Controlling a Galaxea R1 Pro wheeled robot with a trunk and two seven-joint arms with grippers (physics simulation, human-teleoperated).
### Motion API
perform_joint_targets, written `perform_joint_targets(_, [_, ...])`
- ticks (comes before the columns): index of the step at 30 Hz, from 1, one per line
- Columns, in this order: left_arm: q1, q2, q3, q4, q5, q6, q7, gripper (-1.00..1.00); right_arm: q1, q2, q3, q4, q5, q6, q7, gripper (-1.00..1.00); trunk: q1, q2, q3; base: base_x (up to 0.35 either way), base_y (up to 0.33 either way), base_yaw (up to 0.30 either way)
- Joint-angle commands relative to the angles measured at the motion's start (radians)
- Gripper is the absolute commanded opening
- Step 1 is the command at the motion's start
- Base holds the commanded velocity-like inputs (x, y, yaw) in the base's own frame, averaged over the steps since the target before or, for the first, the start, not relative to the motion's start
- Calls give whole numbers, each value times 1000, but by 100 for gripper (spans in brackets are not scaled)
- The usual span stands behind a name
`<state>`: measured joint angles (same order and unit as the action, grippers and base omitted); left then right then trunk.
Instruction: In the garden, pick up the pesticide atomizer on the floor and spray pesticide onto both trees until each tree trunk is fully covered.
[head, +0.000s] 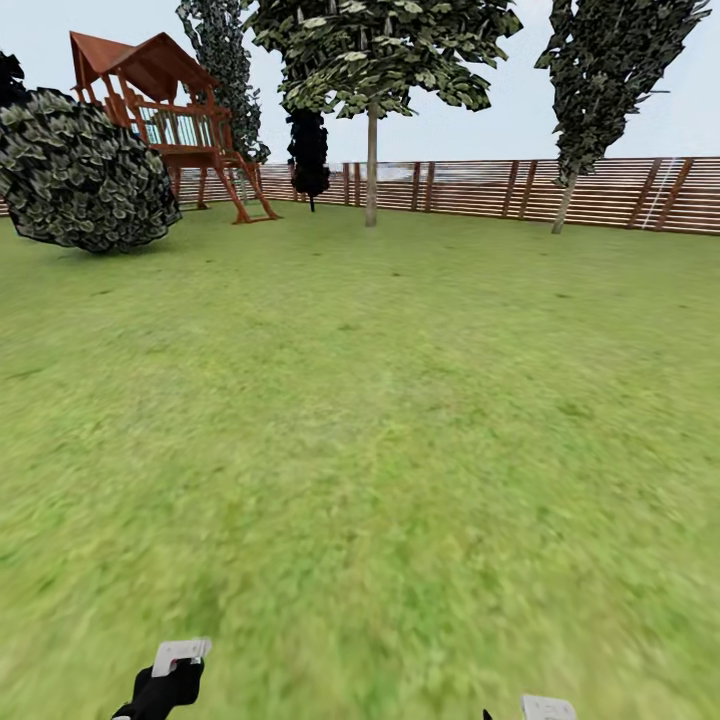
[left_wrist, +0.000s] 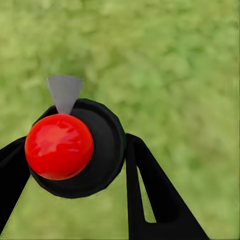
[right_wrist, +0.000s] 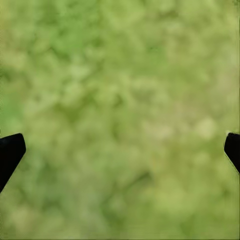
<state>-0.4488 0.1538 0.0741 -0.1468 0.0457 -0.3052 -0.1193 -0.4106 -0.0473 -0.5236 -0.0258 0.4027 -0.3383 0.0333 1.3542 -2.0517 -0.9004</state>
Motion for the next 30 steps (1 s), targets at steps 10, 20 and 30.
perform_joint_targets(10, [11,1,9,-2,6,-3,-10,-100,-1,0,-9,1,5,-3,3,100,0,0,-1,338,0,0])
perform_joint_targets(20, [12,1,9,-2,6,-3,-10,-100,-1,0,-8,1,5,-3,3,100,0,0,-1,338,0,0])
perform_joint_targets(30, [12,2,9,-2,6,-3,-10,-100,-1,0,-9,1,5,-3,3,100,0,0,-1,338,0,0])
